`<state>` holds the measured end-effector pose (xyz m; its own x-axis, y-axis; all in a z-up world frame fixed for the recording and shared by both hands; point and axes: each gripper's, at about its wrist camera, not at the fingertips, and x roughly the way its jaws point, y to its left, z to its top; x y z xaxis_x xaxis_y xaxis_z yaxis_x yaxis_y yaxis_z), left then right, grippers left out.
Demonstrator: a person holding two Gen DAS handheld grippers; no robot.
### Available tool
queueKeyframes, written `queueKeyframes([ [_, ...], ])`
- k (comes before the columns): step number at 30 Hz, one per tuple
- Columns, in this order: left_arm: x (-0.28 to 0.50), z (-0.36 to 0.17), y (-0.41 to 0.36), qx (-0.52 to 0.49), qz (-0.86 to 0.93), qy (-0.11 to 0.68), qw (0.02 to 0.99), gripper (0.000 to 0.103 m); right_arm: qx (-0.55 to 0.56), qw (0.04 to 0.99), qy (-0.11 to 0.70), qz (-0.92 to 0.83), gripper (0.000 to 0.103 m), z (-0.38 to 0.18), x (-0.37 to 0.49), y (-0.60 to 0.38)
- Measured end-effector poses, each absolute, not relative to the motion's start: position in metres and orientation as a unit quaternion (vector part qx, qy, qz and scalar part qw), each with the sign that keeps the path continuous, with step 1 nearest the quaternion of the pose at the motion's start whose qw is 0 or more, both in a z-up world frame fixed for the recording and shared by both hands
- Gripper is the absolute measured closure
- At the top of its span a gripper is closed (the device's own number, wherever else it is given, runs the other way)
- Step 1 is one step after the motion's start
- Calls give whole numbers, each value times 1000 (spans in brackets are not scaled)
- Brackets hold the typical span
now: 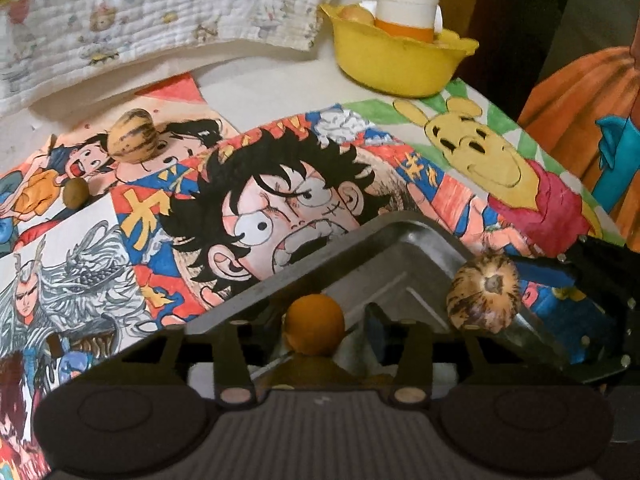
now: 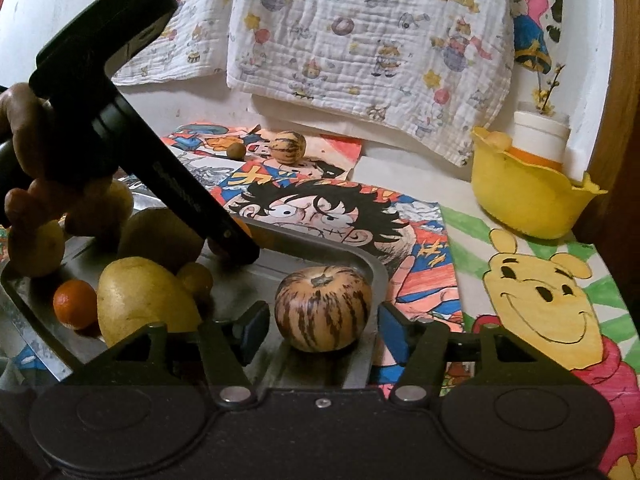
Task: Organize fruits
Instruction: 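Open the right tool onto the tray while the left tool releases the orange fruit there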
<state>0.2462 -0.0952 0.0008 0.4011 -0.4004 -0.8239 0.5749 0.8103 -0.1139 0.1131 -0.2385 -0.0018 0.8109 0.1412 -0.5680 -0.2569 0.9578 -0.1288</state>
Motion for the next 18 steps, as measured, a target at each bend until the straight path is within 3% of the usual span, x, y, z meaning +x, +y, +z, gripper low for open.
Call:
queueKeyframes([
  [3, 241, 8, -90, 82, -290, 450, 841, 21, -92, 951, 279, 99, 25, 3, 108, -240],
  [7, 230, 17, -77, 69, -279, 429, 856, 9, -79, 955, 270, 91, 16, 11, 99, -241],
  [14, 199, 34, -46, 35, -263, 378, 887, 1, -43, 959, 271, 75, 2, 20, 80, -238],
  [18, 174, 39, -29, 23, -253, 350, 901, 1, -18, 957, 277, 82, 1, 24, 70, -233],
])
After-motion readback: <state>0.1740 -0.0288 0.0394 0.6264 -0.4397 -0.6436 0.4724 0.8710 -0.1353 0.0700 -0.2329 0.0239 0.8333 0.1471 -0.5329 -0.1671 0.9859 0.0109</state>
